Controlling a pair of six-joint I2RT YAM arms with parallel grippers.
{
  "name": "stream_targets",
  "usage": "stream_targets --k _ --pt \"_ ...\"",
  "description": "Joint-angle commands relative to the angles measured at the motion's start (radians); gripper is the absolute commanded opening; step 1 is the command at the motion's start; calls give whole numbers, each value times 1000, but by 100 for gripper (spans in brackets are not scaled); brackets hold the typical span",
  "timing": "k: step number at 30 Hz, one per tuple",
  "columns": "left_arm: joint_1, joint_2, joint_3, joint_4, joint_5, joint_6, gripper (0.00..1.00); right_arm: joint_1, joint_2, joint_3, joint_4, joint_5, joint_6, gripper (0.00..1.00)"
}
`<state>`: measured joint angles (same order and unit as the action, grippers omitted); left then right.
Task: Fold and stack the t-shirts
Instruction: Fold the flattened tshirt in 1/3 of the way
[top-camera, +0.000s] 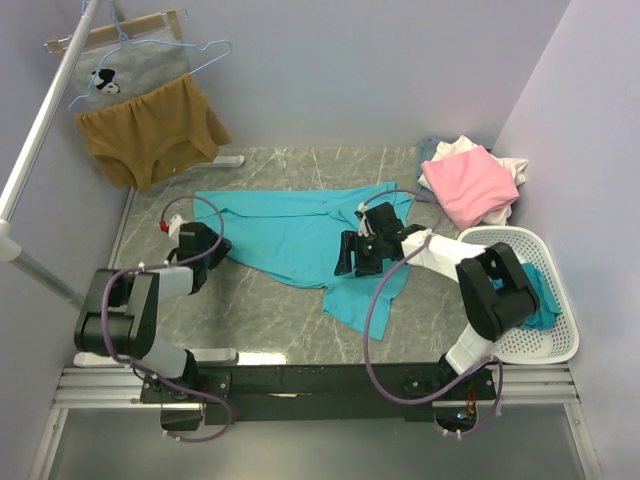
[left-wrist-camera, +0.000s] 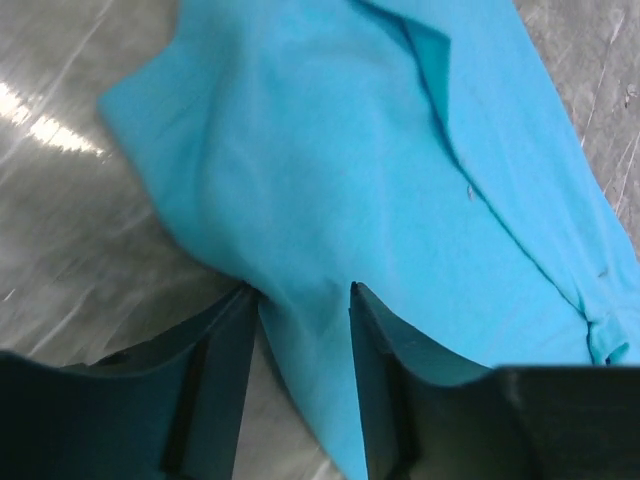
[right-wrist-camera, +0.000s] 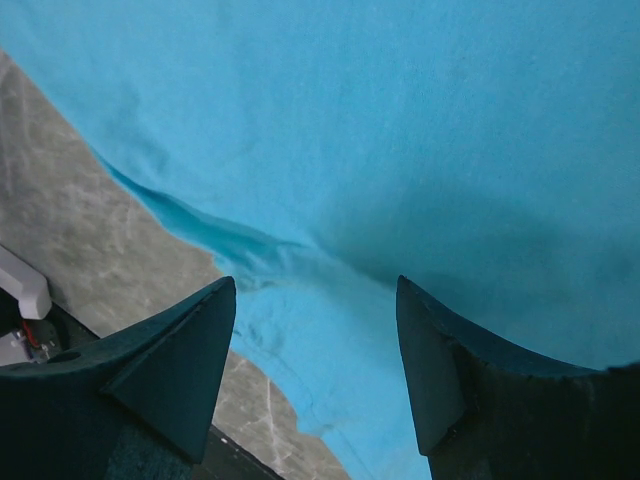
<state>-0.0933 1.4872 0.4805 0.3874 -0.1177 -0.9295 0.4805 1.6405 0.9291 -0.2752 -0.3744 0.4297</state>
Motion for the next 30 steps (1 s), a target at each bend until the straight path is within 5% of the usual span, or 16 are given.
stream_targets --k 1,6,15,20,26,27,30 --pt "-5 80 98 -8 13 55 44 13 74 24 68 -26 21 71" --pt "-6 91 200 -108 18 103 34 15 168 34 80 0 29 70" --pt "-16 143 550 -459 49 314 36 17 254 42 87 23 20 69" --pt "-19 349 841 -618 139 417 38 17 263 34 93 20 18 69" --pt "-45 602 1066 -654 196 446 26 17 265 31 96 12 20 69" --pt "-52 595 1058 -653 155 448 27 17 262 27 94 17 20 69" --pt "-66 411 911 -581 121 405 61 17 255 24 96 19 17 69"
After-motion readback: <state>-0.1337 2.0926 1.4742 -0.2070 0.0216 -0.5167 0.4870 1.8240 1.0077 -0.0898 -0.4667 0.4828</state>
